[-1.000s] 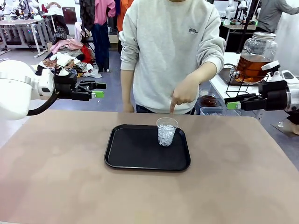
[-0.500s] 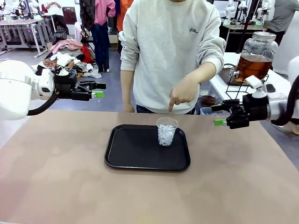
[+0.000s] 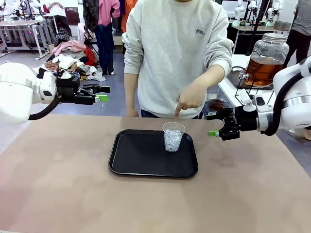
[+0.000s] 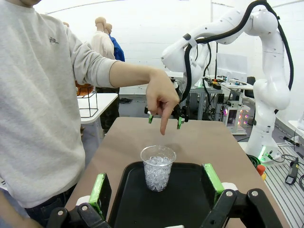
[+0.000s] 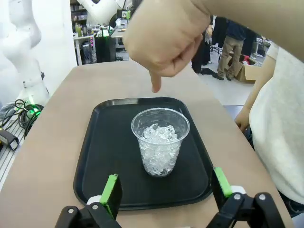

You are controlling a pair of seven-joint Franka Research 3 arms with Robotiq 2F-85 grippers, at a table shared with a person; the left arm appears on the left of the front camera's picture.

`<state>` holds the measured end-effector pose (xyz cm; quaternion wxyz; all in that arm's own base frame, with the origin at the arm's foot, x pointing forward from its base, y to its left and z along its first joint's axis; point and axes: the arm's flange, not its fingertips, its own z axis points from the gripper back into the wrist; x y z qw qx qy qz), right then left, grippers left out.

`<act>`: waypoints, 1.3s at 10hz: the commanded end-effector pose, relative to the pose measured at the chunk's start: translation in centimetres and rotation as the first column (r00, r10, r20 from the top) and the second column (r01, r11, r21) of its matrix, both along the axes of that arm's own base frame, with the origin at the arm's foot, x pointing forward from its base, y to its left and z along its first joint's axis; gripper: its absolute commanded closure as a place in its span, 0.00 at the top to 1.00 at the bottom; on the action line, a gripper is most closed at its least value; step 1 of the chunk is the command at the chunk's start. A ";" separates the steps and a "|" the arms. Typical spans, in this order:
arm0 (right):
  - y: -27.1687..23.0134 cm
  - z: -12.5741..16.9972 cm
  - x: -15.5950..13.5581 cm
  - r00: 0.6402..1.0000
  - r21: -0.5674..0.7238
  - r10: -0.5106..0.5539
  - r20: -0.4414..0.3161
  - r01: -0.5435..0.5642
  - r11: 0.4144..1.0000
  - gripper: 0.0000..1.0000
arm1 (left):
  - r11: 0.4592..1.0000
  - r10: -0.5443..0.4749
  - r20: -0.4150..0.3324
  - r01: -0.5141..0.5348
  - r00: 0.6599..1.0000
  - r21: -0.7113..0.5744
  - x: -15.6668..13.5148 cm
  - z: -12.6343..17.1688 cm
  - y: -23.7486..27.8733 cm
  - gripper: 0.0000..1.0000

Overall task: Pour the drink into the iced cup.
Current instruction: Pick up the iced cup indicated by the human and present it to them.

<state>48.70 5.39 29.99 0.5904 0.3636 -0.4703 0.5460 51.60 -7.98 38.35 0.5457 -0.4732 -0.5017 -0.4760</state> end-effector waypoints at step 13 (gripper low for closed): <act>3.3 -4.4 2.6 0.997 0.116 0.063 0.054 -0.069 0.991 1.00 | 1.000 0.010 0.003 -0.010 1.000 -0.007 0.1 0.2 -0.1 1.00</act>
